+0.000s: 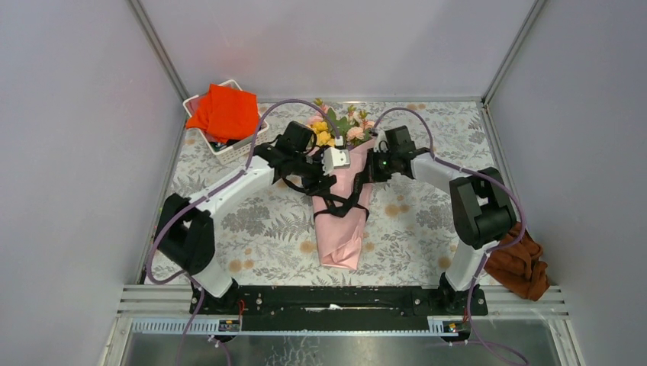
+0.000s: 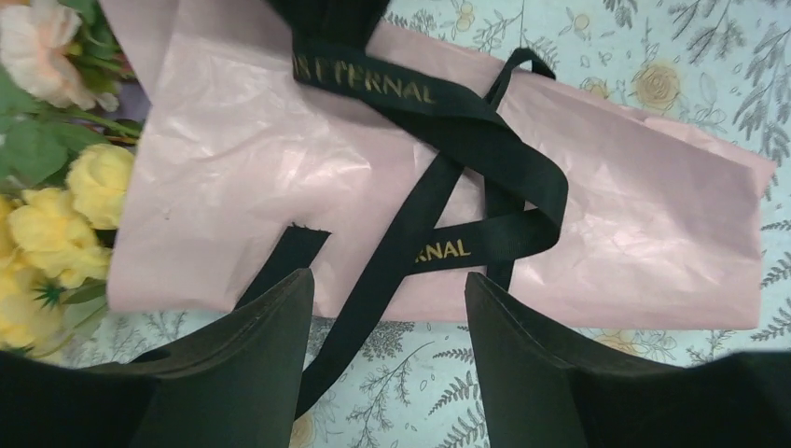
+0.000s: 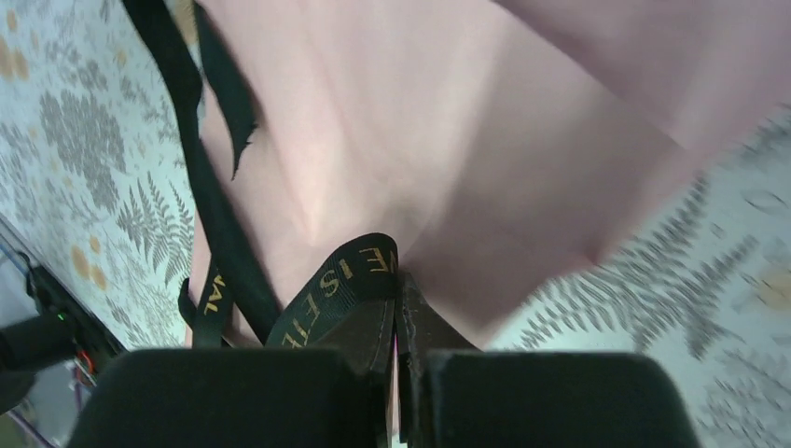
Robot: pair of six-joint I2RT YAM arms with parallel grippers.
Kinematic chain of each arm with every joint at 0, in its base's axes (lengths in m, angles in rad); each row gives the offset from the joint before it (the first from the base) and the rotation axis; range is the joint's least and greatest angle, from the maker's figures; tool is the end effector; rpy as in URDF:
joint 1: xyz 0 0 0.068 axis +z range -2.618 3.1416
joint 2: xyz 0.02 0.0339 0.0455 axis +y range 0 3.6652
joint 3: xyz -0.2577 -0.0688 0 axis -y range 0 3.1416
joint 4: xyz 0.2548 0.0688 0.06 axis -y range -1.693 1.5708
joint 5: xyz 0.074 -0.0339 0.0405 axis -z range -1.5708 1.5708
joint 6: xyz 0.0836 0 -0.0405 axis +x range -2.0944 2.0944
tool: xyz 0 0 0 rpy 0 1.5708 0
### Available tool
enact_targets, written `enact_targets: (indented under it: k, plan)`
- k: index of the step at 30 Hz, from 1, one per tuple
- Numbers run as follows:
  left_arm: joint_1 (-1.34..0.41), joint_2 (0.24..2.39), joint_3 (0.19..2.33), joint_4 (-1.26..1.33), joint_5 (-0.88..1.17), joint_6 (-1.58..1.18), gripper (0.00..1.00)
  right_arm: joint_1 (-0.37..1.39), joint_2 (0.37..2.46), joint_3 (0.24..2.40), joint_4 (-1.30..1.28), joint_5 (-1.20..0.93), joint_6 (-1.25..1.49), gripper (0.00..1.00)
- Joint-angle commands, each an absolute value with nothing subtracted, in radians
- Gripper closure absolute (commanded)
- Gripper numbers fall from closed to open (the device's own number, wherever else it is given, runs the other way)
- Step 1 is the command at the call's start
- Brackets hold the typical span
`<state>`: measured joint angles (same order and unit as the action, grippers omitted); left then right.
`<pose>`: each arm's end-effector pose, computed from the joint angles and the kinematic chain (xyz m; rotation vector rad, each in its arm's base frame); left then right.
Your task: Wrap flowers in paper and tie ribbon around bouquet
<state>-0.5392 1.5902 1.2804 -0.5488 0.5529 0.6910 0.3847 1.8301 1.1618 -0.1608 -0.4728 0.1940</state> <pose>0.3042 -0.2332 0.2408 1.5462 1.7621 -0.5938 0.3783 0.1942 0.1423 -0.4589 2.4024 0.8324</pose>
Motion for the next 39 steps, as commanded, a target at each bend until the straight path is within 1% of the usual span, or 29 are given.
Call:
enact_targets:
  k: [1, 3, 5, 8, 9, 12, 19, 21, 22, 23, 24, 25, 27, 28, 34, 36, 39]
  plan:
    - [-0.529, 1.686, 1.274, -0.511, 0.534, 0.762, 0.33, 0.332, 1.701, 1.088, -0.033, -0.42, 0.357, 1.0]
    - [-0.522, 1.727, 1.313, -0.554, 0.559, 0.74, 0.34, 0.331, 1.678, 1.065, -0.014, -0.396, 0.378, 1.0]
    - [-0.526, 1.725, 1.311, -0.588, 0.687, 0.741, 0.33, 0.331, 1.681, 1.045, 0.023, -0.412, 0.402, 1.0]
    - [-0.547, 1.669, 1.239, -0.515, 0.861, 0.71, 0.29, 0.332, 1.692, 1.028, 0.042, -0.418, 0.415, 1.0]
    - [-0.555, 1.662, 1.215, -0.495, 0.879, 0.705, 0.26, 0.331, 1.694, 1.025, 0.045, -0.415, 0.417, 1.0]
    - [-0.575, 1.686, 1.201, -0.49, 0.854, 0.701, 0.23, 0.331, 1.698, 1.022, 0.049, -0.42, 0.418, 1.0]
    - [-0.594, 1.81, 1.285, -0.576, 0.811, 0.67, 0.24, 0.331, 1.695, 1.026, 0.03, -0.411, 0.388, 1.0]
    - [-0.604, 1.823, 1.297, -0.575, 0.804, 0.66, 0.32, 0.331, 1.697, 1.025, 0.03, -0.413, 0.387, 1.0]
    - [-0.607, 1.826, 1.302, -0.575, 0.8, 0.653, 0.38, 0.331, 1.697, 1.025, 0.03, -0.411, 0.385, 1.0]
    - [-0.607, 1.826, 1.309, -0.576, 0.79, 0.644, 0.47, 0.331, 1.695, 1.023, 0.031, -0.412, 0.384, 1.0]
    - [-0.608, 1.826, 1.315, -0.575, 0.78, 0.635, 0.65, 0.331, 1.694, 1.022, 0.032, -0.413, 0.382, 1.0]
    - [-0.608, 1.821, 1.32, -0.577, 0.77, 0.629, 0.78, 0.331, 1.694, 1.022, 0.032, -0.414, 0.381, 1.0]
    - [-0.607, 1.804, 1.325, -0.577, 0.753, 0.63, 0.95, 0.331, 1.694, 1.022, 0.031, -0.416, 0.377, 1.0]
    - [-0.607, 1.79, 1.327, -0.577, 0.744, 0.63, 1.0, 0.331, 1.692, 1.022, 0.03, -0.42, 0.374, 1.0]
    - [-0.598, 1.725, 1.414, -0.582, 0.731, 0.606, 1.0, 0.331, 1.693, 1.015, 0.015, -0.437, 0.349, 1.0]
    - [-0.588, 1.734, 1.46, -0.576, 0.72, 0.598, 1.0, 0.331, 1.692, 1.013, 0.007, -0.434, 0.341, 1.0]
    - [-0.564, 1.797, 1.532, -0.56, 0.668, 0.577, 0.97, 0.331, 1.687, 1.004, 0.006, -0.431, 0.335, 1.0]
